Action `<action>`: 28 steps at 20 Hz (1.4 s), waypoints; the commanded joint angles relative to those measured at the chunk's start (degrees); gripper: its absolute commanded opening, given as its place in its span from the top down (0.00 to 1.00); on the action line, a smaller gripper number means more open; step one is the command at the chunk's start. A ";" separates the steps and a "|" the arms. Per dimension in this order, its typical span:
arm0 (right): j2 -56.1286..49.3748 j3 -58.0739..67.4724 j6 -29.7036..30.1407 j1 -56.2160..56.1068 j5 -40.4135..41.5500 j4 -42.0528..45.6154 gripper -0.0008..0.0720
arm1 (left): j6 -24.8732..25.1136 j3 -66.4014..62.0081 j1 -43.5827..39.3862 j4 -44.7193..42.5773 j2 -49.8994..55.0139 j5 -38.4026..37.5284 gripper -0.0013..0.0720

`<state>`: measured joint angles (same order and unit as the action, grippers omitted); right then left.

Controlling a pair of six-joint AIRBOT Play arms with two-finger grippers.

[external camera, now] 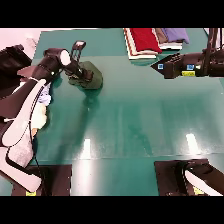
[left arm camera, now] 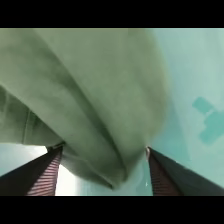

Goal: Fold the shirts.

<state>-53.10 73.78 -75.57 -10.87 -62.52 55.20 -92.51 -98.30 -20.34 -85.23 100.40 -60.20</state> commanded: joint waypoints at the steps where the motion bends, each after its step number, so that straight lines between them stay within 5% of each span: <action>1: -0.02 0.04 -0.02 0.00 0.02 -0.24 0.96 | -0.50 -0.17 0.04 -0.92 2.75 0.44 0.24; 3: 0.00 0.07 -0.02 0.00 0.70 -0.22 0.96 | -0.35 -1.70 0.04 -1.57 2.73 -0.22 0.93; 11: -0.02 9.42 0.00 0.33 3.50 7.02 0.96 | 3.04 -19.82 -0.07 -3.15 -13.31 -1.46 0.94; 16: -0.02 16.74 -0.02 5.33 4.94 9.86 0.96 | 4.50 -19.34 -5.42 -3.21 -26.80 -5.29 0.94; 22: 0.00 16.85 -0.07 11.06 3.15 5.42 0.96 | 6.86 -7.08 -21.11 -0.35 -25.11 -4.79 0.94; 23: 0.00 16.44 -0.07 11.19 2.97 5.27 0.96 | 8.92 -4.26 -22.95 2.25 -24.04 -3.85 0.93; 25: -0.02 15.87 -0.07 11.19 2.34 5.25 0.96 | 10.14 0.35 -24.81 8.20 -21.90 0.15 0.17; 27: -0.02 15.58 -0.07 11.23 1.86 5.38 0.87 | 10.03 0.92 -24.13 8.90 -19.89 1.86 0.13; 28: 0.00 15.61 -0.04 11.34 1.18 5.40 0.61 | 9.79 0.92 -22.75 8.13 -19.78 2.73 0.13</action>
<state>-53.10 89.65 -75.64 0.03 -59.94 60.86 -83.64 -99.96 -42.87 -79.66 78.91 -60.77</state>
